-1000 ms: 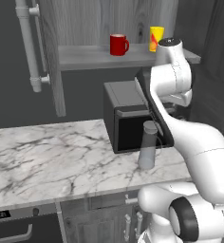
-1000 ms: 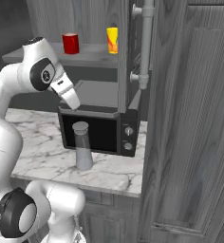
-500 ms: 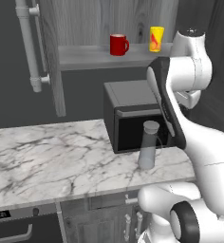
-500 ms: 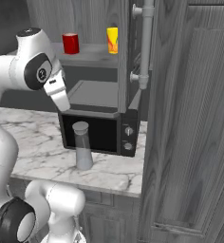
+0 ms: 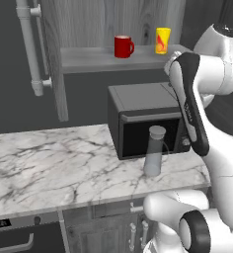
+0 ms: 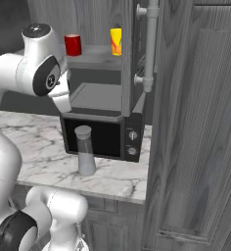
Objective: There is a tray on the dining counter. Grab the cup, mug, and pitcher and place them on the tray. The pitcher may be placed next to the tray if it cannot fit the tray.
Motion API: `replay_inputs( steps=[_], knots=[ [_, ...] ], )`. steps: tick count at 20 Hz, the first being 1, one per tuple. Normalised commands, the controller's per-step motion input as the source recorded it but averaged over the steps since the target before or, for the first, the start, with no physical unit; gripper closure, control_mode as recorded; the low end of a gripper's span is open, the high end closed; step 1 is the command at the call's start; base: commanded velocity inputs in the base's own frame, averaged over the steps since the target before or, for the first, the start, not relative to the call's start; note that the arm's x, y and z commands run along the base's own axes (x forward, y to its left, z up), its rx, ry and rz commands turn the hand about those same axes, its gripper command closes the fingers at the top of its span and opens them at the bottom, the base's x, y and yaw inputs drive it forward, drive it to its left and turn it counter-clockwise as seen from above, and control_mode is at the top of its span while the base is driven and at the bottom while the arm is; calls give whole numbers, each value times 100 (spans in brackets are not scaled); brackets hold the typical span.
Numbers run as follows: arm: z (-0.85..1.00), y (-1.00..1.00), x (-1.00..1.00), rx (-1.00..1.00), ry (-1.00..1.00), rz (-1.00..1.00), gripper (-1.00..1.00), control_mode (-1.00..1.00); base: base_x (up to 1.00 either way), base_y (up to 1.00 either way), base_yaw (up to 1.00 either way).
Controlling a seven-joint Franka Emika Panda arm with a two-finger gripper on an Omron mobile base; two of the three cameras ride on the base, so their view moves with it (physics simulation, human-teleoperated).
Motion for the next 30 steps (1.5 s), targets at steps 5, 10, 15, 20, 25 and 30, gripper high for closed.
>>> replay_inputs(
  steps=[5,10,15,20,25,30],
  knots=[
    [41,-4,0,20,-9,-4,-100,-100,0,0,0],
    [39,-14,0,23,-7,-4,-100,-100,0,0,0],
    [20,-11,0,12,-7,-4,-100,-100,0,0,0],
    [2,-16,4,0,-8,-4,-100,-100,0,0,0],
    [6,-21,8,0,-13,-2,-100,-100,0,0,0],
    [1,-7,4,0,-15,0,-100,-100,0,0,0]
  ],
)
